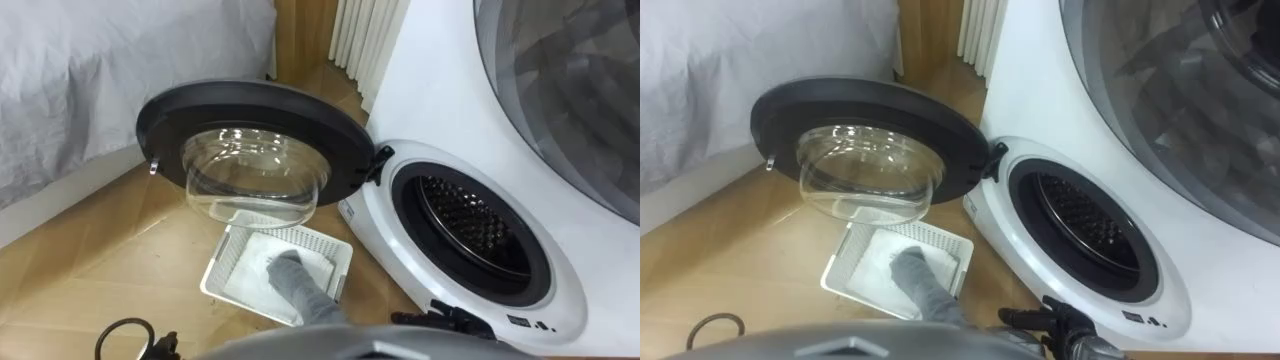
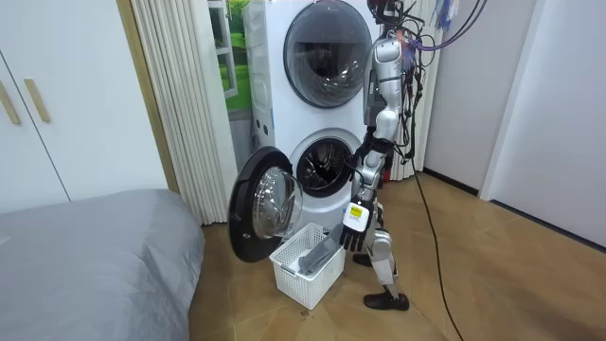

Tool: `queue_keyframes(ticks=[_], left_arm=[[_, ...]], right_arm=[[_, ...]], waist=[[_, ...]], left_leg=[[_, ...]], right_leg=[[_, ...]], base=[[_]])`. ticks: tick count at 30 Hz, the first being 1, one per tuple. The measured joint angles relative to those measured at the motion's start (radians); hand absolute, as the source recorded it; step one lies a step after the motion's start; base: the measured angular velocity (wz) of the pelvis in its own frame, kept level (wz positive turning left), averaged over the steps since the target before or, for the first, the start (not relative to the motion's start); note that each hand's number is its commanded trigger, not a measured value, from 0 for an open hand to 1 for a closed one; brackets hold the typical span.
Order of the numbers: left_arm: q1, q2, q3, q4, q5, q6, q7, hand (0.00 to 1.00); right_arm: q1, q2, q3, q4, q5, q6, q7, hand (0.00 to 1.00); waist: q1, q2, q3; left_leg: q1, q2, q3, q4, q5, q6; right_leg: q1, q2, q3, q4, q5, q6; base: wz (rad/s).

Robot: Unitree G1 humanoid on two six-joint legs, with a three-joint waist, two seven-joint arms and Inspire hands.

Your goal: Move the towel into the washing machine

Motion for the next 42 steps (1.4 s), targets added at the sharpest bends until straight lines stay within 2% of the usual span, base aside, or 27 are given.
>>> queue_keyframes(ticks=[5,11,13,17,18,19,21,23,25,26,28,29,30,32,37,38,39,41,42], left_arm=[[-0.001,0.002,-0.01,-0.001,0.001,0.0,0.002,0.0],[-0.029,0.001,-0.01,-0.001,0.009,-0.001,0.0,0.0],[-0.048,0.001,-0.01,-0.001,0.022,-0.011,0.002,0.0],[-0.103,0.003,-0.016,-0.002,0.039,-0.065,0.025,0.0],[-0.126,0.002,-0.021,-0.002,0.041,-0.078,0.026,0.0],[-0.138,0.001,-0.023,-0.002,0.04,-0.085,0.027,0.0],[-0.19,-0.007,-0.052,0.001,0.044,-0.124,0.041,0.0],[-0.234,-0.023,-0.059,0.006,0.068,-0.155,0.049,0.0],[-0.277,-0.038,-0.06,0.035,0.088,-0.183,0.051,0.0],[-0.313,-0.046,-0.065,0.06,0.097,-0.196,0.052,0.0],[-0.36,-0.05,-0.089,0.088,0.099,-0.217,0.054,0.0],[-0.391,-0.05,-0.09,0.1,0.103,-0.231,0.061,0.0],[-0.422,-0.05,-0.095,0.114,0.111,-0.241,0.066,0.0],[-0.462,-0.049,-0.108,0.123,0.123,-0.245,0.069,0.0],[-0.539,-0.05,-0.13,0.123,0.147,-0.263,0.105,0.0],[-0.565,-0.044,-0.141,0.123,0.146,-0.263,0.118,0.0],[-0.587,-0.04,-0.159,0.125,0.146,-0.263,0.134,0.0],[-0.62,-0.038,-0.182,0.125,0.147,-0.269,0.152,0.0],[-0.643,-0.034,-0.197,0.125,0.147,-0.279,0.164,0.0]], right_arm=[[0.0,0.0,0.001,-0.002,-0.001,-0.001,0.0,0.0],[-0.014,-0.001,0.002,0.0,-0.007,-0.01,0.001,0.0],[-0.019,-0.001,0.003,0.001,-0.017,-0.015,0.001,0.0],[-0.054,-0.003,0.009,0.009,-0.076,-0.034,0.001,0.0],[-0.074,-0.003,0.009,0.011,-0.11,-0.034,0.001,0.0],[-0.084,-0.003,0.009,0.014,-0.125,-0.035,0.001,0.0],[-0.131,-0.003,0.012,0.027,-0.194,-0.046,0.001,0.0],[-0.165,-0.003,0.013,0.042,-0.233,-0.057,-0.002,0.0],[-0.199,-0.002,0.015,0.043,-0.268,-0.059,-0.004,0.0],[-0.212,0.0,0.02,0.044,-0.281,-0.067,-0.012,0.0],[-0.233,0.001,0.029,0.041,-0.299,-0.075,-0.022,0.0],[-0.244,0.004,0.035,0.04,-0.312,-0.077,-0.031,0.0],[-0.262,0.005,0.036,0.032,-0.313,-0.08,-0.036,0.0],[-0.285,0.005,0.036,0.03,-0.313,-0.091,-0.041,0.0],[-0.34,0.005,0.053,0.004,-0.304,-0.097,-0.068,0.0],[-0.355,0.005,0.07,-0.005,-0.298,-0.099,-0.075,0.0],[-0.376,0.004,0.089,-0.011,-0.287,-0.1,-0.079,0.0],[-0.391,0.004,0.11,-0.035,-0.256,-0.1,-0.086,0.0],[-0.403,0.005,0.122,-0.039,-0.231,-0.104,-0.089,0.0]], waist=[[0.001,0.001,-0.0009],[0.0,0.004,-0.0045],[0.0,0.007,-0.0042],[-0.003,0.015,-0.004],[-0.006,0.023,0.0006],[-0.013,0.023,0.0012],[-0.028,0.04,0.0109],[-0.028,0.046,0.0135],[-0.026,0.044,0.0166],[-0.033,0.04,0.0206],[-0.042,0.029,0.0309],[-0.049,0.02,0.0397],[-0.056,0.014,0.0435],[-0.057,0.005,0.05],[-0.055,0.005,0.061],[-0.055,0.0,0.0705],[-0.056,-0.001,0.075],[-0.058,0.004,0.0789],[-0.066,0.011,0.0846]], left_leg=[[-0.005,0.0,0.002,0.0,0.0,0.0],[-0.066,0.001,0.001,0.008,0.0,0.0],[-0.083,0.001,0.0,0.016,0.0,0.0],[-0.139,0.0,0.001,0.026,0.0,0.001],[-0.163,0.0,0.001,0.034,0.0,0.001],[-0.175,0.0,0.001,0.04,0.0,0.001],[-0.221,-0.004,0.004,0.056,0.004,0.007],[-0.269,-0.009,0.011,0.077,0.006,0.01],[-0.311,-0.013,0.029,0.103,0.006,0.01],[-0.34,-0.016,0.032,0.129,0.006,0.01],[-0.372,-0.02,0.039,0.156,0.005,0.01],[-0.406,-0.021,0.049,0.176,0.003,0.015],[-0.447,-0.021,0.05,0.201,-0.002,0.021],[-0.519,-0.021,0.05,0.249,-0.009,0.027],[-0.709,-0.013,0.049,0.385,-0.037,0.038],[-0.753,-0.013,0.049,0.426,-0.047,0.037],[-0.793,-0.013,0.049,0.461,-0.056,0.039],[-0.854,-0.011,0.042,0.507,-0.071,0.042],[-0.898,-0.008,0.03,0.541,-0.082,0.043]], right_leg=[[-0.008,0.0,0.003,0.001,0.0,0.0],[-0.067,0.0,0.001,0.006,0.006,-0.003],[-0.083,0.0,0.001,0.009,0.009,-0.004],[-0.146,-0.002,0.006,0.03,0.011,-0.006],[-0.171,-0.004,0.006,0.039,0.013,-0.006],[-0.181,-0.005,0.006,0.04,0.015,-0.007],[-0.244,-0.011,0.007,0.076,0.016,-0.007],[-0.31,-0.017,0.014,0.117,0.016,-0.007],[-0.371,-0.021,0.037,0.161,0.016,-0.008],[-0.395,-0.025,0.049,0.178,0.016,-0.008],[-0.43,-0.029,0.062,0.198,0.016,-0.008],[-0.467,-0.032,0.064,0.215,0.016,-0.008],[-0.506,-0.034,0.064,0.228,0.019,-0.014],[-0.573,-0.035,0.074,0.254,0.024,-0.02],[-0.755,-0.034,0.096,0.352,0.03,-0.026],[-0.805,-0.035,0.108,0.394,0.026,-0.028],[-0.848,-0.035,0.117,0.423,0.024,-0.028],[-0.905,-0.033,0.123,0.451,0.024,-0.027],[-0.939,-0.032,0.118,0.47,0.027,-0.027]], base=[[-0.01],[-0.01],[-0.04],[-0.05],[-0.04],[0.0],[-0.1],[-0.31],[-0.4],[-0.24],[-0.18],[-0.1],[-0.06],[-0.08],[-0.05],[-0.12],[-0.11],[-0.04],[0.0]])
